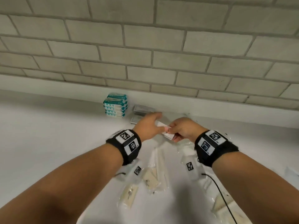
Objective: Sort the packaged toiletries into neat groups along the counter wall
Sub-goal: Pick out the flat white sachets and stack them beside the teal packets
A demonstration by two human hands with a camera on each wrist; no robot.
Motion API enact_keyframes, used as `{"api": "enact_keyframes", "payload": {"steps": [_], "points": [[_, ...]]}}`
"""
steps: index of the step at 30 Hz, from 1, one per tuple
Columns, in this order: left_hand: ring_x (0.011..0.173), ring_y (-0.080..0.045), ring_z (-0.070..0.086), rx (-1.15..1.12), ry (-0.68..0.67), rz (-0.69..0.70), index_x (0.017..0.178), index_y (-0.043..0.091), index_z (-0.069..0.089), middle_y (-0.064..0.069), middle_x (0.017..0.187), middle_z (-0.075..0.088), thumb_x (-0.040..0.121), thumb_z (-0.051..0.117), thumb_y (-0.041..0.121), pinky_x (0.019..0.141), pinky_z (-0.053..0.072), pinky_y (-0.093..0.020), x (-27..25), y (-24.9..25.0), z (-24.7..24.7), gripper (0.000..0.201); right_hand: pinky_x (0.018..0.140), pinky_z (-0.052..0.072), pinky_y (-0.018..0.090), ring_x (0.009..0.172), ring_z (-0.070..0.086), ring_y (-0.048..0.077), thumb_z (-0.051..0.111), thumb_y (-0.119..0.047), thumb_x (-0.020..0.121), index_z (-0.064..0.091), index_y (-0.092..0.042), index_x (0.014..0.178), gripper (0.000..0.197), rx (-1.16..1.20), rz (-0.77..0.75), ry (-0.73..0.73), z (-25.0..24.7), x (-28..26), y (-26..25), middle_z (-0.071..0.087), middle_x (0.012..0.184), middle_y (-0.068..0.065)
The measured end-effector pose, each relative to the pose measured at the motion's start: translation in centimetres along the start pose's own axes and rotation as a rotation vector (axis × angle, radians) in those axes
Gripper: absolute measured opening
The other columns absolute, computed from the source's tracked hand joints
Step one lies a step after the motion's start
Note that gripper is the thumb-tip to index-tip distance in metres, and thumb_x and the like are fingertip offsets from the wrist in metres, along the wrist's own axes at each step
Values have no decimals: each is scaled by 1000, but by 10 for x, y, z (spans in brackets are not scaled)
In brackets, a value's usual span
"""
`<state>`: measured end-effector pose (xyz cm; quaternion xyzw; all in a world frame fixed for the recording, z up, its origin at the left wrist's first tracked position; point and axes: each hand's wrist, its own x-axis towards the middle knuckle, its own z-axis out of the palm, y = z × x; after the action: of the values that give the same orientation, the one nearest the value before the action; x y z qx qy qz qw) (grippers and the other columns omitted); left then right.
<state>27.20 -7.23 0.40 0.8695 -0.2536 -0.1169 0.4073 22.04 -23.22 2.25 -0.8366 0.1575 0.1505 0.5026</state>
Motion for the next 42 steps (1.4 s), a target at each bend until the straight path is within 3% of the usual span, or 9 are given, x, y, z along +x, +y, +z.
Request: {"api": "enact_keyframes", "payload": {"steps": [5,12,14,18,21,24,28,33,42], "points": [[119,-27,52,722,-331,207,134,15,51,-7,132,53,82,71,33,99,42,-36,62,1,0,59,84,58,41,86,72,33,64,-26,90,70,2,101,31,-432,29,-61,-20,59,-7,73,94,20],[103,-26,61,914,-428,179,121,13,60,-5,118,61,81,71,35,86,49,-34,112,-3,23,48,93,53,37,71,66,26,54,-33,95,68,2,88,38,-595,71,-52,-31,92,-4,69,76,12],[101,-25,63,899,-418,191,116,10,63,-5,111,65,82,70,34,80,47,-30,120,-5,27,41,88,52,32,66,60,22,54,-34,94,63,-6,78,34,-657,60,-56,-32,94,-6,62,67,6],[94,-26,65,848,-415,192,103,9,67,-7,100,67,79,72,25,71,42,-28,128,-9,30,28,79,48,27,95,63,22,74,-28,78,64,-11,115,42,-873,3,-90,-33,90,-5,66,107,5],[100,-26,62,840,-431,171,107,8,65,-7,107,64,77,76,28,74,41,-28,132,-11,30,38,67,45,26,96,63,22,68,-13,78,59,-12,120,44,-963,-48,-21,-30,96,2,63,115,5],[107,-27,59,893,-396,160,118,6,61,-10,118,60,80,73,30,82,45,-29,138,-12,29,46,76,49,27,106,62,22,65,-8,77,50,-25,132,60,-872,-83,41,-30,103,2,58,124,-2],[103,-26,62,954,-341,116,115,6,62,-11,114,63,83,66,16,82,50,-31,147,-13,27,33,90,52,34,109,62,21,64,-20,82,50,-34,134,55,-830,-125,67,-32,118,0,60,128,-3],[97,-30,63,977,-189,119,123,7,46,-11,108,65,80,69,17,70,41,-31,154,-17,22,50,86,47,36,112,58,27,59,-22,87,35,-18,137,55,-817,-56,194,-33,129,2,57,127,6],[92,-27,64,1114,-97,141,113,8,52,-7,102,67,85,60,15,84,39,-34,159,-20,33,31,92,45,34,118,56,28,52,-24,95,48,-7,133,42,-910,-38,191,-37,137,-2,55,131,11]]}}
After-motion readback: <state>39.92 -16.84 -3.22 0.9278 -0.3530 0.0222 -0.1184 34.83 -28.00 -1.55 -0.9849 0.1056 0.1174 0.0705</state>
